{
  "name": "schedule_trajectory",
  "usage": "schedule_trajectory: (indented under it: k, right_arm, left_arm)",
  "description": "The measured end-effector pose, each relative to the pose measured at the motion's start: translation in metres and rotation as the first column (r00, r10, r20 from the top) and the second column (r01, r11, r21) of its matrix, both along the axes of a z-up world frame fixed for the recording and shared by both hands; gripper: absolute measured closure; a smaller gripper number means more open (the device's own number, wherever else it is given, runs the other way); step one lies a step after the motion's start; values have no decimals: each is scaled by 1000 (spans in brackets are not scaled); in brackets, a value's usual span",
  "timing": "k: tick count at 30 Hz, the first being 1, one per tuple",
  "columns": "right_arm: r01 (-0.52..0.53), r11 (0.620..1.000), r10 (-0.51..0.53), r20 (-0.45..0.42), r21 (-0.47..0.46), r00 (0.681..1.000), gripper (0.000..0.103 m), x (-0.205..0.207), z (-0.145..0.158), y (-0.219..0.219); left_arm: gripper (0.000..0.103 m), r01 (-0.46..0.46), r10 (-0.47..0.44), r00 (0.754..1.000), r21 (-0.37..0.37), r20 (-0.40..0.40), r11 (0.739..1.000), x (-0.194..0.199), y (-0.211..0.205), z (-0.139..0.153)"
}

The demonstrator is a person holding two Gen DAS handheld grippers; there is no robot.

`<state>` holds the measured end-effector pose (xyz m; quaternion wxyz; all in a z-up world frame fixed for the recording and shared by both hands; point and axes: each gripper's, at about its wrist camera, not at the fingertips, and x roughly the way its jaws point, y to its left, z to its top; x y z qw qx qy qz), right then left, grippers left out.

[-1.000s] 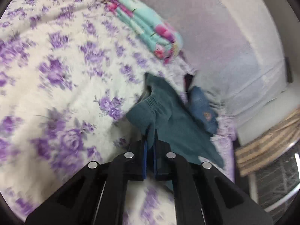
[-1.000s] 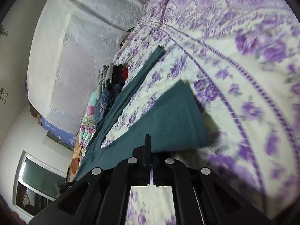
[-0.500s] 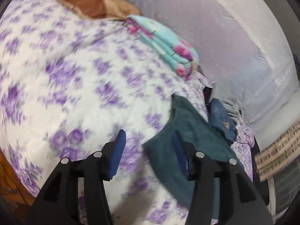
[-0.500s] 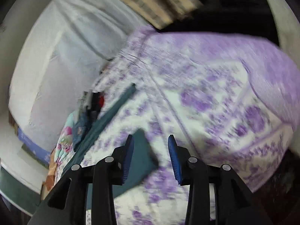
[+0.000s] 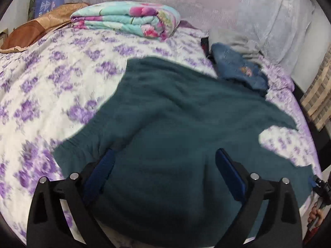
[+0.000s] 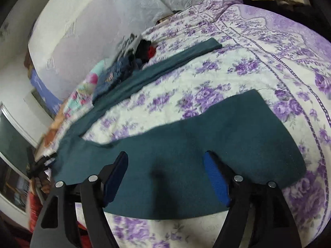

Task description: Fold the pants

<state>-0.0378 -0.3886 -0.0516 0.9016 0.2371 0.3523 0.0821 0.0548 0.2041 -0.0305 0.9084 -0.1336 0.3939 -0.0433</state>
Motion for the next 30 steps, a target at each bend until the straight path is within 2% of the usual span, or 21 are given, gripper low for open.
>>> schedule_trajectory:
  k: [2, 3, 6, 8, 9, 11, 13, 15, 16, 17, 18, 19, 20, 21, 22, 23, 25, 27, 28, 30]
  right_arm:
    - [10, 999, -11, 26, 37, 1000, 25, 0, 6, -4]
    - [12, 999, -14, 49, 46, 999, 20, -4, 8, -4]
    - [20, 997, -30, 126, 78, 992, 9, 4, 16, 0]
    - [0, 995, -13, 132, 100, 991, 7, 14, 17, 8]
    - [-7, 995, -5, 125, 100, 992, 7, 18, 15, 13]
    - [-17, 997, 9, 105, 71, 994, 5, 27, 14, 23]
    - [-22, 1000, 20, 92, 20, 996, 4, 34, 16, 34]
    - [-35, 999, 36, 95, -14, 995, 4, 41, 23, 41]
    - [-48, 999, 50, 106, -25, 993, 4, 43, 28, 44]
    - [-77, 996, 82, 152, -40, 985, 4, 47, 38, 49]
    - [-92, 994, 101, 189, -58, 977, 4, 49, 45, 52]
    - [-105, 991, 121, 216, -87, 969, 4, 53, 54, 58]
    - [-142, 982, 168, 232, -125, 958, 4, 63, 64, 66]
    - [-188, 971, 220, 239, -150, 946, 4, 73, 71, 74]
    - [-236, 951, 280, 229, -202, 932, 4, 91, 78, 85]
    - [-260, 935, 312, 210, -240, 927, 4, 104, 82, 93]
    - [-315, 904, 374, 175, -288, 911, 6, 137, 86, 107]
    - [-377, 875, 429, 126, -305, 894, 20, 182, 85, 124]
    - [-398, 866, 446, 109, -303, 888, 24, 196, 84, 130]
    - [-440, 834, 485, 60, -333, 872, 39, 233, 78, 146]
  left_arm:
    - [7, -37, 40, 997, -37, 64, 999, 4, 18, 25]
    - [5, -69, 72, 994, -47, 88, 997, 10, 29, 35]
    - [5, -122, 127, 987, -56, 97, 991, 41, 55, 48]
    - [5, -176, 180, 982, -74, 54, 982, 80, 78, 43]
    - [5, -183, 187, 982, -93, 35, 979, 87, 84, 40]
    - [6, -160, 157, 987, -201, -29, 966, 116, 97, 25]
    - [6, -111, 91, 992, -264, -85, 958, 141, 96, 12]
    - [8, -61, 36, 992, -218, -118, 974, 157, 82, 5]
    - [11, -29, 5, 990, -169, -139, 985, 167, 73, 0]
    - [18, -1, -24, 987, -152, -160, 988, 174, 68, -5]
    - [21, 29, -56, 982, -150, -179, 988, 180, 63, -10]
    - [21, 44, -67, 983, -136, -170, 990, 184, 60, -13]
    - [28, 62, -81, 986, -129, -144, 990, 184, 58, -13]
    - [45, 85, -100, 988, -128, -119, 988, 184, 57, -12]
    - [57, 120, -132, 988, -138, -85, 983, 181, 56, -11]
    - [77, 143, -156, 986, -157, -68, 977, 184, 56, -10]
    - [81, 178, -185, 982, -178, -25, 968, 181, 55, -6]
    - [81, 194, -194, 981, -138, 17, 971, 177, 50, 1]
    - [81, 202, -198, 979, -109, 45, 973, 175, 47, 6]
    - [81, 205, -199, 977, -95, 76, 974, 173, 47, 12]
